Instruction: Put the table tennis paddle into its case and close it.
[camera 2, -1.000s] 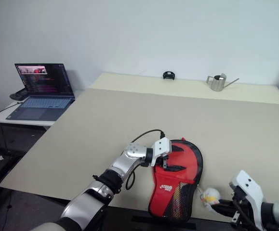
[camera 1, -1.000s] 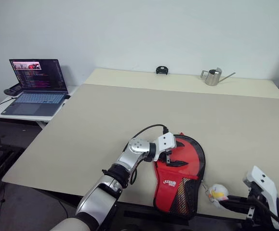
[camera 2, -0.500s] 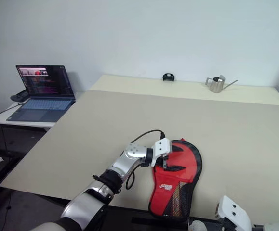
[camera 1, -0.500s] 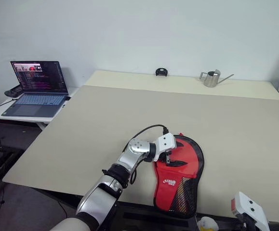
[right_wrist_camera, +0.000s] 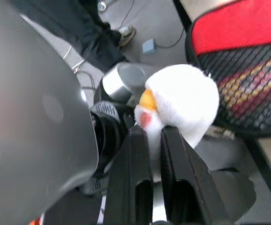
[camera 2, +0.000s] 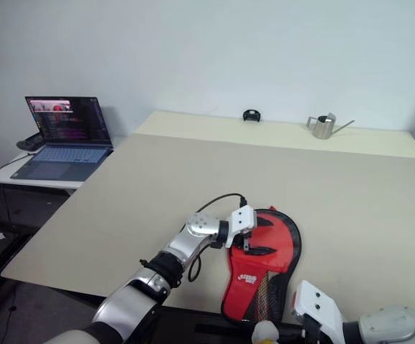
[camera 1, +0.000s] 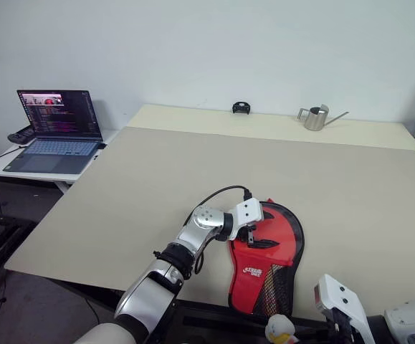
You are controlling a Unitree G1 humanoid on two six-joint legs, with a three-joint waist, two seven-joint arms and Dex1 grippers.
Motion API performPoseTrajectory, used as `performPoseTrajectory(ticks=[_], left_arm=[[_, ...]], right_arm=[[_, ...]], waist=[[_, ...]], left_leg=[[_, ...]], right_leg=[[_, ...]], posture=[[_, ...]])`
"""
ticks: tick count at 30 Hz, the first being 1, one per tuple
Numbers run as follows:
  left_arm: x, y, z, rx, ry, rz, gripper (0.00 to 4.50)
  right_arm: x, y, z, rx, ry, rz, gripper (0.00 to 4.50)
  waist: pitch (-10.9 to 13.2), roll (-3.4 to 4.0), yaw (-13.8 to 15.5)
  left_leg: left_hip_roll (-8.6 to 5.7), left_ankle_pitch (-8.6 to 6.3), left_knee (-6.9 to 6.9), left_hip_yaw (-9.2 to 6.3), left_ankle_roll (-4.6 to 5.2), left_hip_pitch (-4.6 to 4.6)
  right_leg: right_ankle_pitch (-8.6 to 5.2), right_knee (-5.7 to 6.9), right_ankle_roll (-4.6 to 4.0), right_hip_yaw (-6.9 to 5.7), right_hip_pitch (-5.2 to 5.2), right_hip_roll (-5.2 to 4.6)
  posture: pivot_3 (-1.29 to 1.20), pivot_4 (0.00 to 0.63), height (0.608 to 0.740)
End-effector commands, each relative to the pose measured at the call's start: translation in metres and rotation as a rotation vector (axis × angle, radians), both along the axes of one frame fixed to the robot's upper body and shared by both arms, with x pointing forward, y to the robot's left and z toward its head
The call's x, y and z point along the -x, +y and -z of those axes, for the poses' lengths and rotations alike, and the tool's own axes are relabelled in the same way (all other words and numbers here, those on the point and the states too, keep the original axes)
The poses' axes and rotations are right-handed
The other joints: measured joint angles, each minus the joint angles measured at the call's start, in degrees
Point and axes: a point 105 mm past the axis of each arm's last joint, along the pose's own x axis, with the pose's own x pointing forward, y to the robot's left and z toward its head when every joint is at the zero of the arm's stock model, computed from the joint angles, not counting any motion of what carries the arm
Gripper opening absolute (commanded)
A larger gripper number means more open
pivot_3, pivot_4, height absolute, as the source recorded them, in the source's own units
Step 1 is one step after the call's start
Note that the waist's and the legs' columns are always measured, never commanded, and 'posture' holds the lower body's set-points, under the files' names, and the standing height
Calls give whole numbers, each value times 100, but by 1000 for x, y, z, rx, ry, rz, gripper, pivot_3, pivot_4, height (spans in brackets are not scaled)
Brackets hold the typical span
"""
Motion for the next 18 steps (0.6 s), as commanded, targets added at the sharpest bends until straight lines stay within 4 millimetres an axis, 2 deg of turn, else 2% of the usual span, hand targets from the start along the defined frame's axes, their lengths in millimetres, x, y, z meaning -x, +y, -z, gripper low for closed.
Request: performPoseTrajectory(ticks=[1,2,7,12,18], left_arm=[[13,11,46,-154,95,-4,3914],[13,11,45,-154,95,-5,3914],[13,10,45,-150,94,-8,3914],[13,9,45,-144,97,-7,3914],[11,11,37,-110,100,-15,3914]], right_arm=[[12,10,-12,-37,12,-50,643],[12,11,-12,-36,13,-48,834],[7,14,-20,-66,-19,-32,2520],[-5,14,-26,-92,-93,8,2520],[-43,-4,-24,-83,-219,92,2520]], waist=[[-1,-2,1],[-1,-2,1],[-1,-5,0],[-2,-5,1],[-4,-6,1]], left_leg=[[0,0,1,0,0,0],[0,0,1,0,0,0],[-1,0,3,0,1,1],[-2,0,4,0,1,1],[-5,0,4,0,2,3]], right_leg=[[0,0,0,-1,0,0],[0,0,0,-1,1,-1],[0,1,0,-1,4,-3],[0,1,1,-2,5,-3],[1,1,2,-2,6,-3]], posture=[[0,150,740],[0,150,740],[0,150,740],[0,150,740],[0,150,740]])
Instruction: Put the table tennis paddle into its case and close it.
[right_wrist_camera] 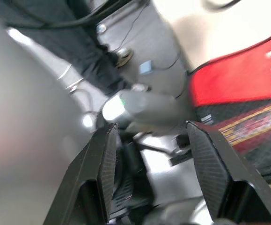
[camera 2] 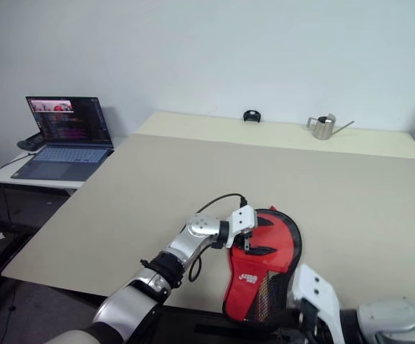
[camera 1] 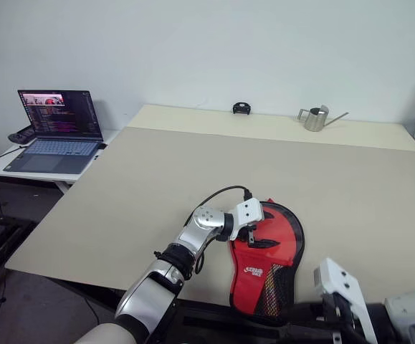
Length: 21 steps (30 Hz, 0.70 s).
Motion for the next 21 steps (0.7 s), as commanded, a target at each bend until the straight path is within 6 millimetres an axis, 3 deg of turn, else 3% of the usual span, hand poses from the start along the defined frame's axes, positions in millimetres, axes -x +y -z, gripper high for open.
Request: performPoseTrajectory(ticks=[1,6,11,16,21], left_arm=[[10,12,33,-101,101,-12,3914],[7,23,5,-6,96,-28,3914],[9,52,-33,105,90,-79,3914],[13,90,-56,146,91,-179,3914],[28,144,-60,129,108,-320,3914]], right_arm=[[-18,-8,-4,-10,-97,30,2520],[-47,-28,-14,-31,-223,94,2520],[-71,-47,-27,-89,-279,147,2520],[-98,-58,-38,-116,-358,201,2520],[-118,-66,-48,-116,-409,195,2520]], waist=[[-1,2,-3],[9,8,-94],[74,28,-258],[108,52,-274],[120,64,-291]], left_leg=[[0,0,-1,0,0,0],[1,0,-6,2,0,-7],[6,2,-8,5,-3,-15],[8,5,-8,3,-9,-25],[7,12,-11,5,-23,-28]], right_leg=[[0,0,0,0,0,0],[0,4,-1,4,-17,3],[-2,9,-8,11,-31,4],[-3,12,-13,11,-41,4],[-3,5,-14,15,-44,-1]], posture=[[0,150,740],[0,150,740],[0,150,740],[0,150,740],[0,150,740]])
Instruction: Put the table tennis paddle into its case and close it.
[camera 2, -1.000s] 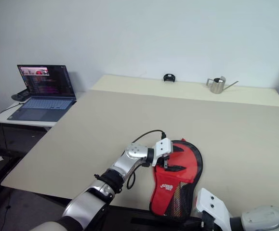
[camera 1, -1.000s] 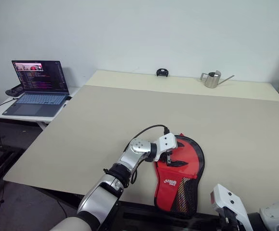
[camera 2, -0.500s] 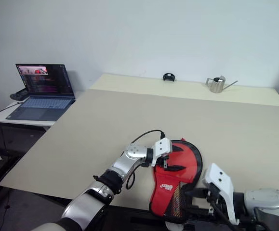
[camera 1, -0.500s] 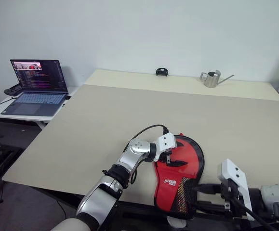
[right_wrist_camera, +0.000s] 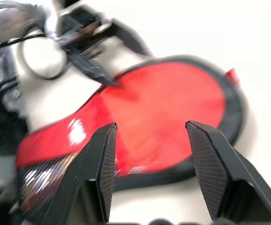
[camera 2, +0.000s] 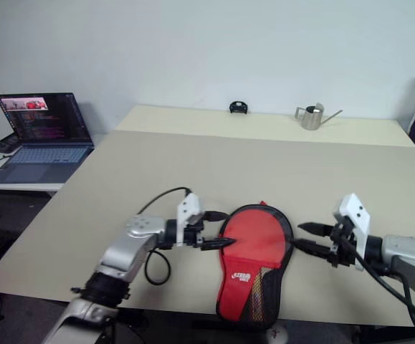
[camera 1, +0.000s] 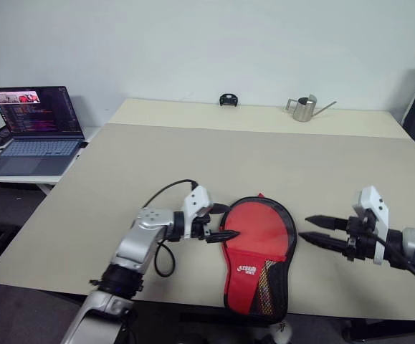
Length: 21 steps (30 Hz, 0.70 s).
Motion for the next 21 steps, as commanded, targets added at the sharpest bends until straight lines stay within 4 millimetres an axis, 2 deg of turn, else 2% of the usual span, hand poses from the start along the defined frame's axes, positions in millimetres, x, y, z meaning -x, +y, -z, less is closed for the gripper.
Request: performPoseTrajectory(ticks=[1,4,7,9,13,16,17,21], left_arm=[[12,33,-13,0,-26,-76,3914],[15,39,-14,-13,-31,-109,3914],[24,54,-20,-23,-45,-136,3914],[26,53,-25,-23,-55,-142,3914],[22,56,-36,-44,-103,-154,3914],[19,64,-43,-64,-134,-155,3914],[15,62,-43,-70,-142,-155,3914],[7,73,-50,-85,-189,-194,3914]], right_arm=[[-12,-6,-12,11,-63,-16,2520],[-23,-18,-15,14,-78,-7,2520],[-33,-24,-19,4,-59,-6,2520],[-39,-32,-21,10,-48,-12,2520],[-55,-44,-28,39,-53,-12,2520],[-63,-46,-27,73,-50,-9,2520],[-67,-51,-26,79,-47,2,2520],[-75,-60,-28,86,-23,55,2520]], waist=[[6,9,-20],[19,22,25],[26,31,71],[28,35,87],[39,53,84],[41,56,76],[42,56,73],[42,57,72]], left_leg=[[1,0,-2,1,-1,0],[1,-3,-4,0,3,0],[-3,-6,1,1,9,-2],[-2,-5,-4,2,6,-1],[-2,0,-4,5,-3,-4],[-2,2,-6,6,-8,-6],[-2,4,-8,7,-11,-7],[-3,6,-6,14,-14,-11]], right_leg=[[-1,0,-3,2,-3,0],[-4,2,-7,1,-4,-2],[-3,3,-8,-1,-3,-9],[-3,1,-9,2,-4,-10],[-4,2,-11,2,-7,-10],[-5,4,-13,0,-12,-10],[-5,5,-13,0,-14,-10],[-5,3,-14,3,-16,-12]], posture=[[0,150,740],[0,150,740],[0,150,740],[0,150,740],[0,150,740],[0,150,740],[0,150,740],[0,150,740]])
